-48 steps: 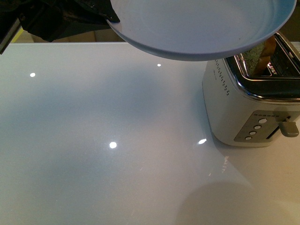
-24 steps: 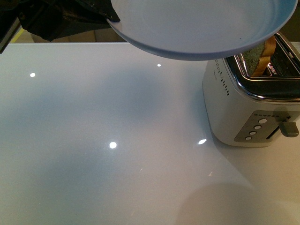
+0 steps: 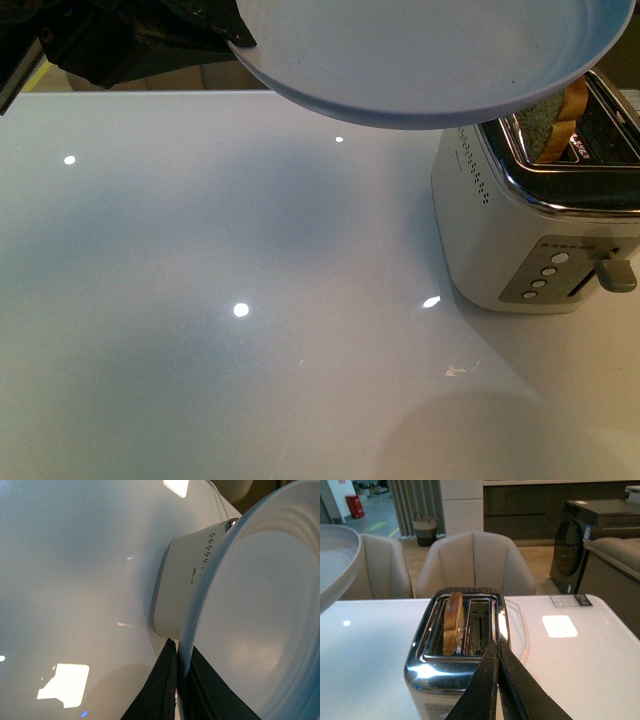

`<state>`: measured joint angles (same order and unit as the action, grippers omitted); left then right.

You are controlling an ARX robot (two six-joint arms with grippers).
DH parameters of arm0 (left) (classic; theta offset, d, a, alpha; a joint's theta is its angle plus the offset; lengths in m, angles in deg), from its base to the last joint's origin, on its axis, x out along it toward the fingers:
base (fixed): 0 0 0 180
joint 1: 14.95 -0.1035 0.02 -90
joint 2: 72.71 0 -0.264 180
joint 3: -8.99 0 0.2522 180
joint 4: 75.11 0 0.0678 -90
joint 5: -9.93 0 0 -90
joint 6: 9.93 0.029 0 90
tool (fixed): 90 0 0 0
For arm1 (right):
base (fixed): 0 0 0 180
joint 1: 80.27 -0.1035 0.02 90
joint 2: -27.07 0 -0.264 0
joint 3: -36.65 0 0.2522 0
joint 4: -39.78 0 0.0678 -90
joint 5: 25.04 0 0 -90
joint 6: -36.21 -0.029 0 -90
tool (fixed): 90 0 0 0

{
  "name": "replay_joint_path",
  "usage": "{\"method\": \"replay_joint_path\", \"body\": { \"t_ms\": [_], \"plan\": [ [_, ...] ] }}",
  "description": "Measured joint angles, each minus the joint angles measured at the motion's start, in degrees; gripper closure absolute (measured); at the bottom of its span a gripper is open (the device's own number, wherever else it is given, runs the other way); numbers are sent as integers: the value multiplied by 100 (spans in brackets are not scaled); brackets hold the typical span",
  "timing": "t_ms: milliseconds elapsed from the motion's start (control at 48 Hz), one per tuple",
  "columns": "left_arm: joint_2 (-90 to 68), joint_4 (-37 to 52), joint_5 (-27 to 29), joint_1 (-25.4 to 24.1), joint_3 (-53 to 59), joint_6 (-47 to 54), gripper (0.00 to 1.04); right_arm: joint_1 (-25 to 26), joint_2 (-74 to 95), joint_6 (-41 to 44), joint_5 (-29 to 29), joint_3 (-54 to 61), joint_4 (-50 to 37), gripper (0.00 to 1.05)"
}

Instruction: Left arm holds plate, right arm toasts bread

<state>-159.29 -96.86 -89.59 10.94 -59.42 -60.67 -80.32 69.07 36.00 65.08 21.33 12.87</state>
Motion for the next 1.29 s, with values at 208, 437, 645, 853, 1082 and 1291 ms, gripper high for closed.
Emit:
{"method": "replay_joint_path", "body": {
  "t_ms": [208,437,645,853,1082,1291],
  "plan": [
    [2,0,2,0,0,0,102,0,-691,2,-11,50,638,103],
    [11,0,-2,0,0,0,102,2,-1565,2,-11,52,1464,103],
    [11,0,-2,0,0,0,102,0,-2122,2,-11,52,1993,103],
    [11,2,-4,0,0,2,102,0,-2568,2,-11,52,2433,103],
    [11,0,-4,0,0,2,102,0,-2940,2,-11,52,2800,103],
    [11,0,-4,0,0,0,102,2,-3195,2,-11,52,3064,103]
  ]
}}
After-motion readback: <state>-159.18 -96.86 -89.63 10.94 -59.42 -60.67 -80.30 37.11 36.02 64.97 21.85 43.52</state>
